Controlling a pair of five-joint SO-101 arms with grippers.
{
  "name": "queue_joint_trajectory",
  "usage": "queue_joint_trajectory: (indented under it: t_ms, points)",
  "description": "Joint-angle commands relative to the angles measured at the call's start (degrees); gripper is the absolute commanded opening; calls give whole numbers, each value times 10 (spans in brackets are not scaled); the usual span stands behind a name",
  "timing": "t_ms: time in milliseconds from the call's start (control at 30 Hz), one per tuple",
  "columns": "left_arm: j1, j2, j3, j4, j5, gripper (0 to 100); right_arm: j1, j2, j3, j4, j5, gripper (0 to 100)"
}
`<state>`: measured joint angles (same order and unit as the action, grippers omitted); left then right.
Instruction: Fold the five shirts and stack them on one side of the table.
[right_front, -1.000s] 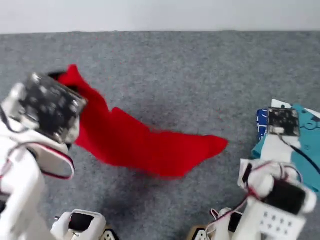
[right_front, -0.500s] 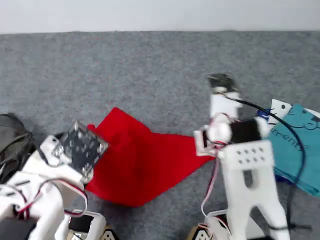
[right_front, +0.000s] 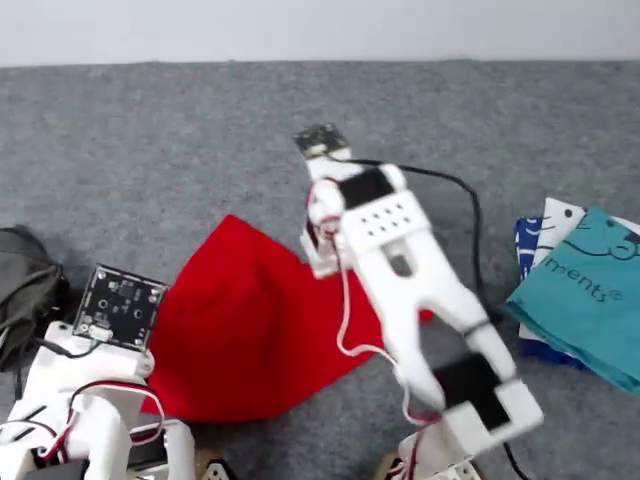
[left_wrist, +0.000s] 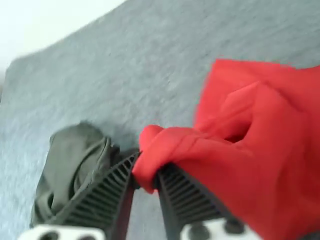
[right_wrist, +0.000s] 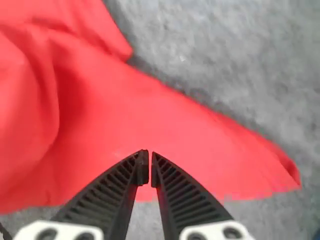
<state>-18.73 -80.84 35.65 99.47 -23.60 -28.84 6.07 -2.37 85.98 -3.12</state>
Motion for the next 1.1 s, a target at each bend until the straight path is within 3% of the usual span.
queue_joint_trajectory:
  t_ms: [0, 200, 467, 900, 1067]
  points:
    - [-47, -10, 11, 0, -6, 13, -11, 57, -111, -8, -6, 13]
    - [-99, -26, 31, 0, -6, 13, -29, 172, -244, -1, -2, 45]
    - [-100, -71, 44, 0, -7, 13, -90, 288, -354, 0, -2, 286]
    - [-100, -95, 49, -7, -7, 13, -129, 489, -578, -58, 0, 292]
    - [-100, -95, 49, -7, -7, 13, -131, 572, -665, -69, 33, 292]
